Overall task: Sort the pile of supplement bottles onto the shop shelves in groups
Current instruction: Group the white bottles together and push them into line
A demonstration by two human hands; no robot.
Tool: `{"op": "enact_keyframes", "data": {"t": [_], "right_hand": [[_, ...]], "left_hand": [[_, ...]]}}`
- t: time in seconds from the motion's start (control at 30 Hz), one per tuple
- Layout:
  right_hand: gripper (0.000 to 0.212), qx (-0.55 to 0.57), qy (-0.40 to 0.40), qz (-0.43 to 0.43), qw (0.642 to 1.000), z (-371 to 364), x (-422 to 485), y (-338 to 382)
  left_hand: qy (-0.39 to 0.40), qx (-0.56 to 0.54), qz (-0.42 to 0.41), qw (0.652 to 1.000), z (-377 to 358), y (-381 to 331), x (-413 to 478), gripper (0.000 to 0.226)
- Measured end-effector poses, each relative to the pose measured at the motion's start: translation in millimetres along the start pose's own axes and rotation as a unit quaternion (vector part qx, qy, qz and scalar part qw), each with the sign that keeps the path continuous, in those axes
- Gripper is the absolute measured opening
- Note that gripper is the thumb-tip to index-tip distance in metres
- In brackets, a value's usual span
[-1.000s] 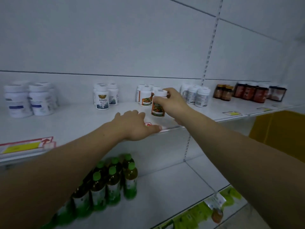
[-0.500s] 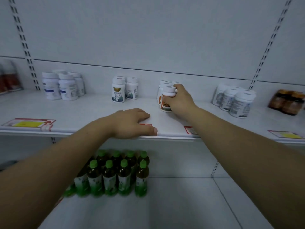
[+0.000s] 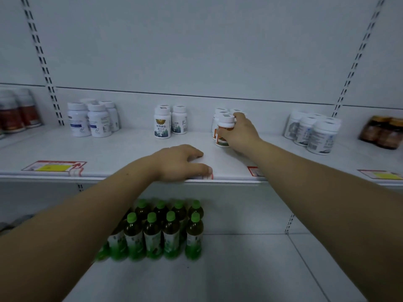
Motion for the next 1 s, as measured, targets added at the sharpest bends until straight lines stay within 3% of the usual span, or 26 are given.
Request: {"op": "enact_keyframes", "data": {"t": [0.17, 0.33, 0.57, 0.7, 0.83, 1.0], "right_hand": [[0.064, -0.079, -0.005, -0.005, 0.997, 28, -6, 2], [0.064, -0.164, -0.027, -0.054, 0.985, 78, -25, -22], [0.064, -0.257, -0.026, -0.140, 0.956, 168, -83, -100], [0.039, -0.288, -0.025, -0.167, 0.943, 228, -113, -150], [0.058, -0.316, -0.041, -0.187, 0.929, 293, -145, -197], [0.063, -0.332, -0.055, -0.233, 0.912, 359, -185, -257]], "left_hand": [[0.035, 0.007, -0.026, 0.999, 11, -10, 8, 0.077], [0.019, 0.047, -0.120, 0.991, 20, -69, 32, 0.072], [0.054, 0.064, -0.232, 0.969, -32, -172, 49, 0.071], [0.075, 0.058, -0.266, 0.959, -78, -242, 54, 0.072], [0.079, 0.056, -0.299, 0.949, -115, -318, 58, 0.070], [0.088, 0.049, -0.325, 0.940, -159, -397, 65, 0.070]]}}
Point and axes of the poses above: each hand's wrist, its own x-axis towards the middle knuckle, its own z-axis out of the back of the hand, y = z × x, the point moved 4 cm from there along x, towards the middle knuckle, and after that the axes turned 11 degrees about -x, right-handed, at the moved point
